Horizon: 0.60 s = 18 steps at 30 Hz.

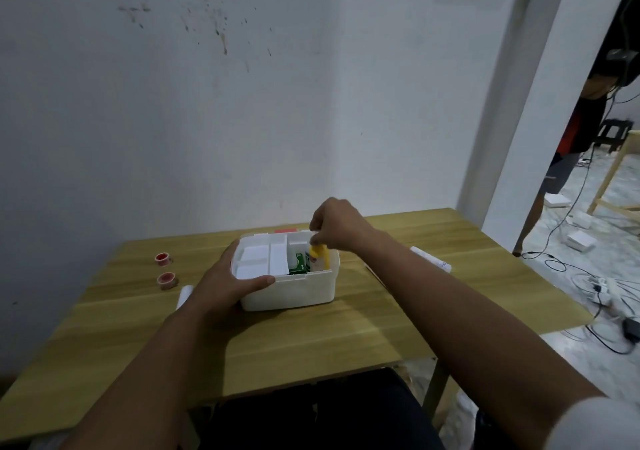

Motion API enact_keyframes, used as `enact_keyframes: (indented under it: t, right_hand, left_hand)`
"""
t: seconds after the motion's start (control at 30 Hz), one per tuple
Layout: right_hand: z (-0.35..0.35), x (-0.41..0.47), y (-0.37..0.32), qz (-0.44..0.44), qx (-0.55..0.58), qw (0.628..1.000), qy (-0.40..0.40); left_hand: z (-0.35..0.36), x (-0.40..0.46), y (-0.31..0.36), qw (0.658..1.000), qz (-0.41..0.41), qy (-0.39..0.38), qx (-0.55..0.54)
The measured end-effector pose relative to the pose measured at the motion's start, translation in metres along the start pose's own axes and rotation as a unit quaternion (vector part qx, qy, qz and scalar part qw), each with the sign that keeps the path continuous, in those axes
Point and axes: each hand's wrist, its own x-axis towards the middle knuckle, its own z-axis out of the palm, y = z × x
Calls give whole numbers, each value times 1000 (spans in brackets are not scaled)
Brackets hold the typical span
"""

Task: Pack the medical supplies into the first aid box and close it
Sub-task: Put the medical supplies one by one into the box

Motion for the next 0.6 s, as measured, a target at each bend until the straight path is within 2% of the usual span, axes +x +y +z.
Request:
enact_keyframes:
  t: [0.13, 0.3, 0.6]
  right_hand:
    - [29, 5, 11, -9, -55, 998, 1]
    - [27, 12, 12, -15, -84, 996, -20]
    - [24, 7, 24, -21, -87, 996, -27]
  left_hand:
    - [1, 2, -3, 1000, -5, 8, 1]
    - [3, 5, -8, 1000, 3, 22, -5]
    - [3, 6, -12, 999, 8, 28, -15]
